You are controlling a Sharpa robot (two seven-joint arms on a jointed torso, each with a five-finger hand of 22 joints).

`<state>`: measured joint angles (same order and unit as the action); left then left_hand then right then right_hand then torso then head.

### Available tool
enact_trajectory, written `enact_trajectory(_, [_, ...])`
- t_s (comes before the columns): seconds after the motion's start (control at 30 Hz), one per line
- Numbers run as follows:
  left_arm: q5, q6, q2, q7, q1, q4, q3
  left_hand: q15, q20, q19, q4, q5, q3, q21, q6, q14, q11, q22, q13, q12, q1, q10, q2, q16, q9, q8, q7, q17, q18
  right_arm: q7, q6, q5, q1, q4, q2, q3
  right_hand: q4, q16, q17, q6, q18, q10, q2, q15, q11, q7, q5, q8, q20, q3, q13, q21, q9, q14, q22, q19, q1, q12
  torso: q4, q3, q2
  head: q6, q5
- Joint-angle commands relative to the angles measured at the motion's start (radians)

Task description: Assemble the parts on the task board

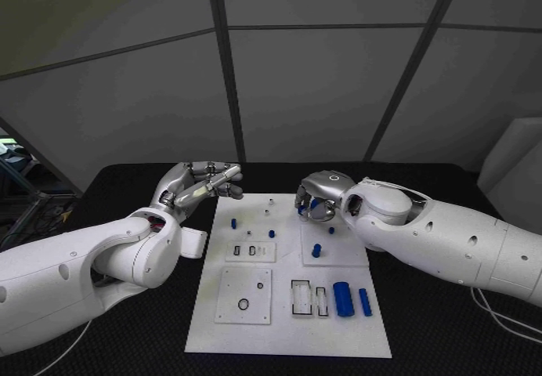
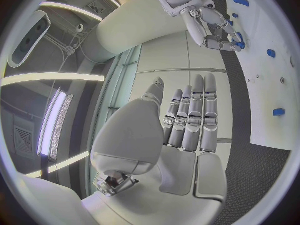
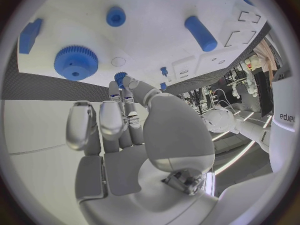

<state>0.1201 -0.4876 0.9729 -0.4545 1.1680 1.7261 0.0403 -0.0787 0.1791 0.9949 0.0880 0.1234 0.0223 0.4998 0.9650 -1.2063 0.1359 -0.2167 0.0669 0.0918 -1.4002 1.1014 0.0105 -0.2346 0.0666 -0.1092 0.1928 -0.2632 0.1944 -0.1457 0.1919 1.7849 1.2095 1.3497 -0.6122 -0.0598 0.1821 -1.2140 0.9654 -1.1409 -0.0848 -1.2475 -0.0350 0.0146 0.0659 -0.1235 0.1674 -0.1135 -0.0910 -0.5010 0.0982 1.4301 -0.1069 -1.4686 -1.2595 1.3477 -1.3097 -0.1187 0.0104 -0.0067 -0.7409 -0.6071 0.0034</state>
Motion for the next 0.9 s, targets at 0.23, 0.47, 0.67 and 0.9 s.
enact_trajectory(0.23, [0.009,0.013,-0.002,-0.003,0.004,-0.006,0.001,-0.003,0.003,-0.007,0.002,-0.001,-0.006,0.001,0.000,0.009,0.007,-0.001,0.000,-0.005,0.004,-0.001,-0.004,0.008,-0.001,0.006,0.010,-0.002,-0.015,-0.010,0.104,0.017,0.003,-0.023,0.035,-0.001,0.001,-0.006,0.003,0.003,0.019,-0.005,-0.005,0.003,-0.004,-0.009,0.002,0.005,-0.001,-0.004,-0.001,0.006,0.000,-0.015,-0.004,0.008,-0.004,0.008,0.0022,-0.0005,-0.004,0.008,0.006])
enact_trajectory(0.47, [0.009,0.014,-0.004,-0.003,0.008,-0.012,0.001,-0.003,0.003,-0.007,0.002,-0.001,-0.006,0.001,0.000,0.010,0.007,-0.001,0.000,-0.006,0.004,-0.002,-0.004,0.008,-0.001,0.006,0.010,-0.002,-0.015,-0.003,0.137,0.018,0.003,-0.067,0.083,-0.001,0.001,-0.008,0.004,0.003,0.019,-0.004,-0.005,0.003,-0.003,-0.010,0.002,0.006,-0.001,-0.004,-0.001,0.007,0.000,-0.015,-0.005,0.009,-0.004,0.009,0.0064,-0.0033,-0.010,0.014,0.008])
enact_trajectory(0.67, [0.009,0.015,-0.005,-0.003,0.011,-0.015,0.001,-0.003,0.003,-0.007,0.002,-0.001,-0.006,0.001,0.000,0.010,0.007,-0.001,0.000,-0.006,0.004,-0.002,-0.004,0.008,-0.001,0.006,0.010,-0.002,-0.015,0.008,0.152,0.017,0.004,-0.105,0.120,-0.001,0.000,-0.010,0.008,0.003,0.020,-0.004,-0.005,0.003,-0.003,-0.010,0.003,0.006,-0.002,-0.005,-0.001,0.008,0.000,-0.015,-0.007,0.010,-0.004,0.010,0.0116,-0.0059,-0.017,0.017,0.006])
enact_trajectory(0.9, [0.009,0.016,-0.008,-0.004,0.014,-0.016,0.001,-0.003,0.003,-0.007,0.002,-0.001,-0.006,0.001,0.000,0.010,0.007,-0.001,0.000,-0.006,0.004,-0.002,-0.004,0.008,-0.001,0.006,0.010,-0.002,-0.015,0.015,0.162,0.016,0.006,-0.140,0.148,-0.001,0.000,-0.011,0.009,0.004,0.020,-0.003,-0.005,0.002,-0.002,-0.011,0.004,0.007,-0.002,-0.005,-0.001,0.009,-0.001,-0.016,-0.009,0.010,-0.003,0.012,0.0151,-0.0080,-0.022,0.023,0.007])
